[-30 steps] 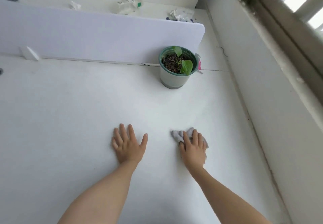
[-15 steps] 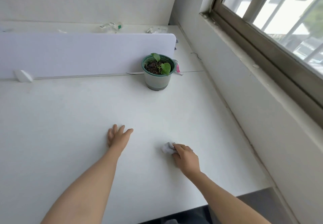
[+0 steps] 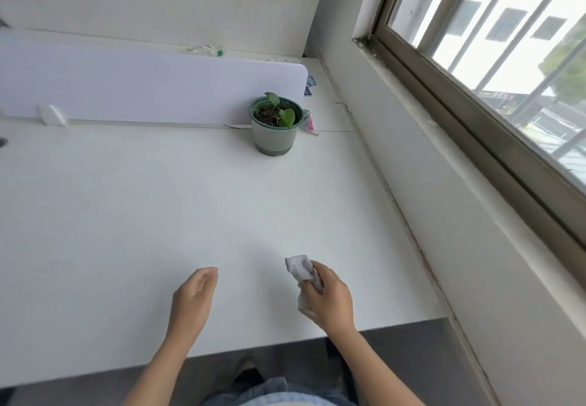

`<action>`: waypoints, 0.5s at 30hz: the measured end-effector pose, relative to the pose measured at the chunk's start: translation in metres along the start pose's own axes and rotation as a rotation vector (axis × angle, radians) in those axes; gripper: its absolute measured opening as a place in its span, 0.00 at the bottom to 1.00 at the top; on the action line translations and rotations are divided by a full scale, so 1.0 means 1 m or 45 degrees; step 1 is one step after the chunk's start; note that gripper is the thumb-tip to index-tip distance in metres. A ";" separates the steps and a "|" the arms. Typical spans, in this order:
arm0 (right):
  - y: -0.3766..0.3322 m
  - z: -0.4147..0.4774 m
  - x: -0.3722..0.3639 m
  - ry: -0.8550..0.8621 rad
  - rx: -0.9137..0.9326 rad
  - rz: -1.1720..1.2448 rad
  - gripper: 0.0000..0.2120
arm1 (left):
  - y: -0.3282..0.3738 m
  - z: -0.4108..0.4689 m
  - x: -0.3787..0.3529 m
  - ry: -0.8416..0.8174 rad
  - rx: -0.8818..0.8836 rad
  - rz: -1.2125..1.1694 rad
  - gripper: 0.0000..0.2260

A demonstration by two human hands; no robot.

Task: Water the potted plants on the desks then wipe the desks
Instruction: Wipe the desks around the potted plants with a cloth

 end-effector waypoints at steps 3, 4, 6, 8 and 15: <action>0.007 -0.033 -0.004 -0.156 0.023 0.018 0.15 | -0.025 -0.052 0.001 -0.031 0.065 -0.013 0.06; 0.007 -0.043 -0.004 -0.208 0.043 0.024 0.16 | -0.032 -0.066 0.003 -0.039 0.083 0.001 0.06; 0.004 -0.061 -0.005 -0.283 0.095 0.007 0.17 | -0.046 -0.088 0.013 0.017 0.118 0.022 0.07; 0.001 -0.080 -0.007 -0.320 0.136 -0.002 0.18 | -0.057 -0.108 0.031 0.127 0.156 0.004 0.07; -0.005 -0.156 -0.035 -0.583 0.178 0.052 0.12 | -0.115 -0.185 0.090 0.391 0.322 0.004 0.09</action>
Point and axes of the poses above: each hand's wrist, its own z-axis towards the middle knuckle, its own x-axis out of the back of the hand, y = z × x, the point moved 5 cm from there along z, towards the middle knuckle, and after that the axes turned 8 degrees about y, right-handed, at the moved point
